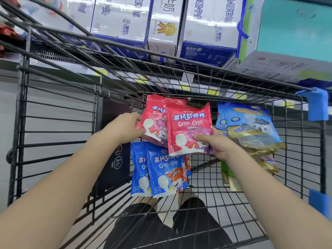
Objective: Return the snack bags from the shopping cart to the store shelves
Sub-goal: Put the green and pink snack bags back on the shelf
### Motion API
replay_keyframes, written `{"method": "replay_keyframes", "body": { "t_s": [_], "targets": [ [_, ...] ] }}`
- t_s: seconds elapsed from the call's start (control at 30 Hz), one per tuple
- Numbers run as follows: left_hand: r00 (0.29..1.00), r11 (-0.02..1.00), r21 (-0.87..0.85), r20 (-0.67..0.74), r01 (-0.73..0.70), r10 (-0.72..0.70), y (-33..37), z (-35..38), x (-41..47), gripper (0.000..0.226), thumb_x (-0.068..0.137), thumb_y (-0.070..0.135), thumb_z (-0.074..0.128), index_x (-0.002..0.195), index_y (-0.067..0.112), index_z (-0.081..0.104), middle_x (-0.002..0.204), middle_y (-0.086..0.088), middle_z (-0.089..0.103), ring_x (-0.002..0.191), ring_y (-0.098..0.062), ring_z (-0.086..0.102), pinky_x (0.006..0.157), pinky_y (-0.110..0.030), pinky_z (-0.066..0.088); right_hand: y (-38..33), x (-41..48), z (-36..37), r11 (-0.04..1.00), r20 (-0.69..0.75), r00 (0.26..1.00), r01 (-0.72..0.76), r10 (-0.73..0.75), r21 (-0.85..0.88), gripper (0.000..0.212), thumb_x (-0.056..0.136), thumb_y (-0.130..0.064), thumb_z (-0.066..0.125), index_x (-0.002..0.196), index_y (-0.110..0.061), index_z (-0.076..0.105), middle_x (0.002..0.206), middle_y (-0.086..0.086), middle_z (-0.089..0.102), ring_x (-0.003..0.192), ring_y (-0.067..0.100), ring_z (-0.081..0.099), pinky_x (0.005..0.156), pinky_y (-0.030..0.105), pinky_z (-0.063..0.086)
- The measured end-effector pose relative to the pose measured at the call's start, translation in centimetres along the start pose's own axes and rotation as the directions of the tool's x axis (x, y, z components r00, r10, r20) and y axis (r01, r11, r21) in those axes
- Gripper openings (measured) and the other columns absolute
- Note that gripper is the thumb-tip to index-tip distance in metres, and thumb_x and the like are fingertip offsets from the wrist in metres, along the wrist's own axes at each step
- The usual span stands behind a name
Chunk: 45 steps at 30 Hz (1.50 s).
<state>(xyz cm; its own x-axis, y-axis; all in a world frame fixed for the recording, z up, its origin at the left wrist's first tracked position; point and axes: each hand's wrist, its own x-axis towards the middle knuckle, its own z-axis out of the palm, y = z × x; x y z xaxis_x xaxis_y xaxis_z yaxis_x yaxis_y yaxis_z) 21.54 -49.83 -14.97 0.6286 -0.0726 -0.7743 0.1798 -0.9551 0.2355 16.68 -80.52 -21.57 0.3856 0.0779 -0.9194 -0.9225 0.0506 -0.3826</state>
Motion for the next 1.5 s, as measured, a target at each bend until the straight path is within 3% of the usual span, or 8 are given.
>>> {"method": "replay_keyframes", "body": {
  "t_s": [0.13, 0.4, 0.6, 0.73, 0.9, 1.03, 1.27, 1.5],
  "targets": [
    [0.999, 0.998, -0.047, 0.01, 0.049, -0.049, 0.7, 1.0, 1.7, 0.063, 0.086, 0.044, 0.068, 0.139, 0.017, 0.048, 0.136, -0.008, 0.053, 0.119, -0.026, 0.055, 0.097, -0.039, 0.049, 0.0, -0.9, -2.1, 0.998, -0.01, 0.999, 0.033, -0.033, -0.049, 0.042, 0.081, 0.0, 0.079, 0.119, -0.008, 0.064, 0.105, 0.015, 0.078, 0.098, 0.033, 0.075, 0.09, 0.049, 0.06],
    [0.992, 0.966, -0.227, 0.073, 0.121, -0.107, 2.0, 3.6, 6.1, 0.054, 0.086, 0.029, 0.069, 0.133, 0.012, 0.049, 0.125, -0.011, 0.063, 0.111, -0.03, 0.061, 0.095, -0.04, 0.05, 0.6, -1.6, -3.6, 0.988, -0.091, 0.984, 0.147, -0.151, -0.047, 0.048, 0.072, 0.003, 0.085, 0.114, -0.009, 0.065, 0.1, 0.012, 0.079, 0.095, 0.034, 0.076, 0.087, 0.046, 0.061],
    [0.94, 0.918, -0.24, -0.056, 0.315, -0.337, 3.8, 5.7, 7.3, 0.088, 0.074, 0.045, 0.083, 0.136, 0.005, 0.034, 0.131, -0.019, 0.053, 0.116, -0.037, 0.057, 0.091, -0.044, 0.051, 0.3, -2.1, -4.7, 0.985, -0.12, 0.978, 0.173, -0.17, 0.009, 0.044, 0.075, 0.004, 0.082, 0.114, -0.01, 0.064, 0.101, 0.012, 0.079, 0.094, 0.033, 0.076, 0.088, 0.048, 0.06],
    [0.92, 0.903, -0.244, -0.08, 0.354, -0.383, 4.2, 6.5, 7.3, 0.091, 0.056, 0.053, 0.091, 0.122, 0.005, 0.051, 0.119, -0.015, 0.062, 0.108, -0.031, 0.061, 0.082, -0.04, 0.052, 0.5, -2.1, -5.3, 0.985, -0.116, 0.979, 0.17, -0.166, 0.024, 0.049, 0.077, 0.002, 0.082, 0.12, -0.009, 0.063, 0.104, 0.012, 0.078, 0.096, 0.033, 0.076, 0.091, 0.05, 0.059],
    [0.932, 0.829, -0.426, 0.172, 0.363, -0.319, 3.6, 7.4, 6.8, 0.062, 0.067, 0.032, 0.091, 0.118, 0.011, 0.064, 0.115, -0.006, 0.069, 0.103, -0.024, 0.065, 0.089, -0.036, 0.054, 0.7, -1.9, -5.5, 0.986, -0.089, 0.982, 0.165, -0.165, -0.001, 0.048, 0.077, 0.0, 0.083, 0.119, -0.01, 0.063, 0.105, 0.01, 0.078, 0.097, 0.03, 0.076, 0.096, 0.05, 0.057],
    [0.901, 0.616, -0.663, 0.376, 0.424, -0.216, 2.3, 7.6, 6.5, 0.057, 0.068, 0.013, 0.089, 0.119, 0.01, 0.064, 0.111, -0.01, 0.073, 0.099, -0.028, 0.071, 0.093, -0.048, 0.056, 0.6, -2.2, -5.3, 0.986, -0.09, 0.982, 0.168, -0.168, -0.008, 0.038, 0.079, 0.003, 0.08, 0.11, -0.014, 0.065, 0.102, 0.01, 0.079, 0.095, 0.029, 0.076, 0.092, 0.047, 0.059],
    [0.948, 0.444, -0.841, 0.311, 0.31, -0.073, 1.8, 7.1, 3.3, 0.034, 0.096, 0.008, 0.06, 0.129, 0.015, 0.055, 0.117, -0.012, 0.07, 0.103, -0.028, 0.068, 0.088, -0.041, 0.056, 0.3, -3.1, -4.8, 0.987, -0.106, 0.982, 0.159, -0.156, 0.017, 0.041, 0.079, -0.003, 0.082, 0.114, -0.012, 0.063, 0.103, 0.012, 0.078, 0.094, 0.031, 0.076, 0.087, 0.047, 0.061],
    [0.986, 0.323, -0.935, 0.162, 0.146, 0.025, 0.7, 5.5, -1.6, 0.035, 0.096, 0.009, 0.061, 0.128, 0.02, 0.056, 0.12, -0.012, 0.07, 0.096, -0.027, 0.072, 0.074, -0.038, 0.06, -0.6, -5.9, -4.1, 0.98, -0.086, 0.98, 0.184, -0.177, 0.078, 0.082, 0.055, -0.043, 0.098, 0.125, -0.013, 0.067, 0.109, 0.009, 0.078, 0.103, 0.03, 0.074, 0.097, 0.05, 0.056]
  ]
}}
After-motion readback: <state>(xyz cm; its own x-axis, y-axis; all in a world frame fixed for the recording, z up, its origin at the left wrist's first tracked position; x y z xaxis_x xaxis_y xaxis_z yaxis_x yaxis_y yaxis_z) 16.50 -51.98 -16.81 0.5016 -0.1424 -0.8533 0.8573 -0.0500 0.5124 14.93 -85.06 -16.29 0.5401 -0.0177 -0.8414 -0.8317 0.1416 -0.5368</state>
